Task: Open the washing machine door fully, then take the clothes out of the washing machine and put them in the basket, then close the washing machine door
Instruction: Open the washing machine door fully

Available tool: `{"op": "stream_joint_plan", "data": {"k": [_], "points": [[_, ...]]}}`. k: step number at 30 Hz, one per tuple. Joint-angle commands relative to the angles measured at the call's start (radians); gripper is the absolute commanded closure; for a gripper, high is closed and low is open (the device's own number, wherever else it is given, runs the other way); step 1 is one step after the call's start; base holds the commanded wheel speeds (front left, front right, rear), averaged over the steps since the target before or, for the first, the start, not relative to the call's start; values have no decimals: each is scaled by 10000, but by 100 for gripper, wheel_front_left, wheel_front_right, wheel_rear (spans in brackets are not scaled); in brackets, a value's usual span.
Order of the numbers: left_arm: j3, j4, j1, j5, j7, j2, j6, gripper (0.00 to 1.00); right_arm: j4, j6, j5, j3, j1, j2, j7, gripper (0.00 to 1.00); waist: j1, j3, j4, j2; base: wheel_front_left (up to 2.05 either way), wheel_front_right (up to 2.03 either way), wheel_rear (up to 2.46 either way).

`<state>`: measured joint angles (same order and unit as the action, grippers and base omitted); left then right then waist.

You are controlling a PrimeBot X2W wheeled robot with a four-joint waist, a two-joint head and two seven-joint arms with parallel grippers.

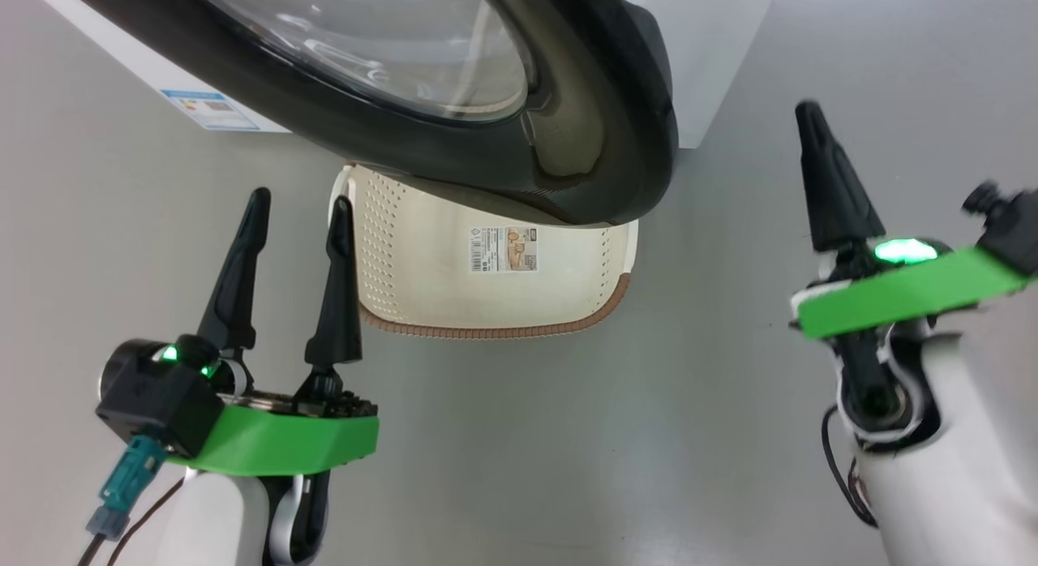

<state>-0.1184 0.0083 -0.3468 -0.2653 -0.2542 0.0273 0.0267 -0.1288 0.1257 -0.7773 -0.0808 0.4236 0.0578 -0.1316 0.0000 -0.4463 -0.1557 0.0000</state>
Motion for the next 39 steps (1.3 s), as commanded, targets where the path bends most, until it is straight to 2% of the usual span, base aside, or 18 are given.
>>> {"op": "stream_joint_plan", "data": {"k": [1,4,8,12,16,22,26,33,39], "points": [[265,-208,115,-17,-76,229,-38,0,272,50,-1330,-196,429,-75,437,100,0,-57,-81,0,0,0,0],[251,-221,53,-33,-76,229,-45,0,160,50,-3308,-114,1000,-75,1393,100,0,-142,-163,0,0,0,0],[230,-240,-18,-48,-76,229,-63,0,-106,50,-5867,14,1739,-75,3223,100,0,-278,-279,0,0,0,0],[248,-219,-82,-24,-76,229,-56,0,-535,50,-7587,259,2466,9,4938,100,0,-365,-374,0,0,0,0],[261,-235,-128,-7,-76,229,-66,0,-1049,50,-8979,65,3144,290,6788,100,0,-437,-442,0,0,0,0],[156,-191,-171,-112,-76,229,-92,0,-1882,50,-10305,-427,4177,686,8281,100,0,-544,-515,0,0,0,0],[95,-164,-213,-166,-76,229,-114,0,-2239,50,-10785,-961,4764,996,8810,100,0,-604,-556,0,0,0,0],[92,-82,-241,-171,-76,229,-124,0,-2301,50,-11251,-1721,5237,1349,9025,100,0,-610,-604,0,0,0,0],[100,-17,-257,-213,-76,229,-155,0,-1905,50,-11614,-2299,5103,1688,8768,100,0,-517,-659,0,0,0,0]]}}
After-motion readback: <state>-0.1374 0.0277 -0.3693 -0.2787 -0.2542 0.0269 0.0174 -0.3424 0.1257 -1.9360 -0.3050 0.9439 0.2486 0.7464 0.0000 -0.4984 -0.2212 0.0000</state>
